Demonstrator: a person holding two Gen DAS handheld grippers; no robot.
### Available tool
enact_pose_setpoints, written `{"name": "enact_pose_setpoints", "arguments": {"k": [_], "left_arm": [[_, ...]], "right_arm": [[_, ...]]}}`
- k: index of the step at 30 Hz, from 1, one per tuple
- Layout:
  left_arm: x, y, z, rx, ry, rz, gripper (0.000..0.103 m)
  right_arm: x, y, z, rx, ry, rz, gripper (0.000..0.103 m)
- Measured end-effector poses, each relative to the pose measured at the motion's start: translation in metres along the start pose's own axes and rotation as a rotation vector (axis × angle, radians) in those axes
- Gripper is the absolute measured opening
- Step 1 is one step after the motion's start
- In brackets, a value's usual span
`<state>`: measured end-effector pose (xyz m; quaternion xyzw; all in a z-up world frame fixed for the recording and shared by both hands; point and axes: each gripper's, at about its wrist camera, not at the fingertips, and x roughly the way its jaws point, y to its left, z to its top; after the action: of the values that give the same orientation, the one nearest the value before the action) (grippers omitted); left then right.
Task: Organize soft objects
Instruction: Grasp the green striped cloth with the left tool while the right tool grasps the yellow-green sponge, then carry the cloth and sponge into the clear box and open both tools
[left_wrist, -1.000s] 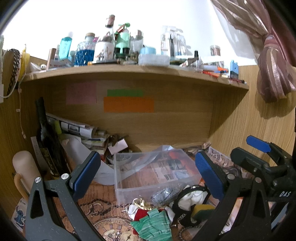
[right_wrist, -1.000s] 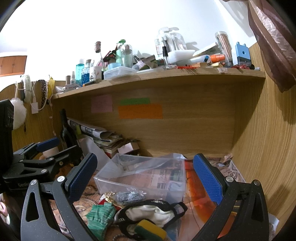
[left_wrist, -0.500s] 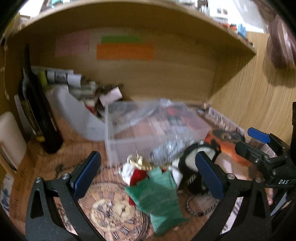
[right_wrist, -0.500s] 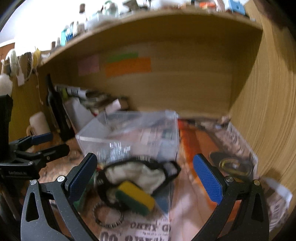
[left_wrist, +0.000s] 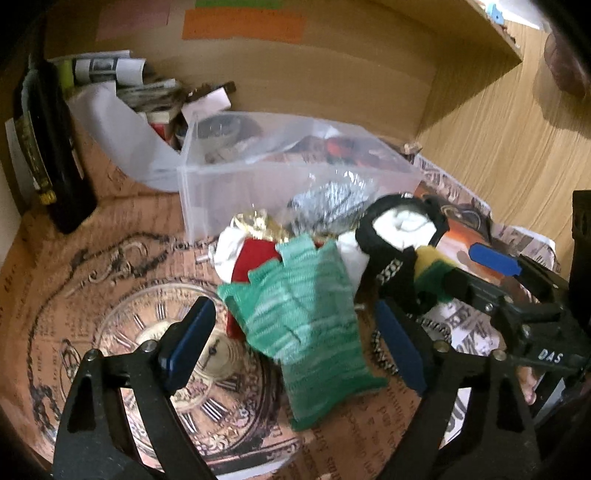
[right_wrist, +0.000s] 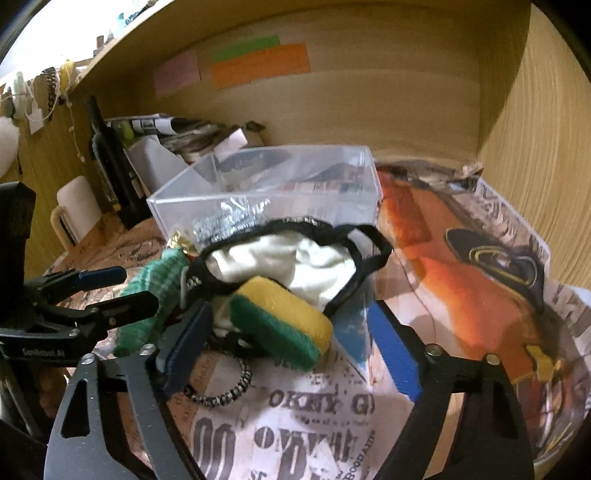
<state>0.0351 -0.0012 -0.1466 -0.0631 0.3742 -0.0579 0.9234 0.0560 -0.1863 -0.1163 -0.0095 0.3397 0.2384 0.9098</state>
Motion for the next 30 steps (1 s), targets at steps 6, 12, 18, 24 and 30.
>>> {"name": "enact_pose_setpoints", "arguments": {"k": [6, 12, 18, 24, 30], "left_arm": [[0.009, -0.004, -0.005, 0.007, 0.021, 0.004, 0.072], [0.010, 0.005, -0.009, -0.010, 0.013, 0.002, 0.055], [0.001, 0.009, -0.008, -0.012, -0.009, -0.002, 0.039], [-0.008, 0.012, -0.005, -0.016, -0.038, -0.014, 0.020], [-0.021, 0.013, 0.004, -0.014, -0.086, -0.019, 0.011]], "right_arm": [[0.010, -0.001, -0.003, 0.011, 0.035, 0.016, 0.057], [0.013, -0.001, -0.006, 0.022, 0.046, 0.031, 0.039], [0.002, -0.005, -0.001, 0.038, 0.003, 0.030, 0.030], [-0.014, -0.009, 0.006, 0.042, -0.056, 0.013, 0.028], [-0.029, -0.010, 0.018, 0.039, -0.119, -0.005, 0.028]]}}
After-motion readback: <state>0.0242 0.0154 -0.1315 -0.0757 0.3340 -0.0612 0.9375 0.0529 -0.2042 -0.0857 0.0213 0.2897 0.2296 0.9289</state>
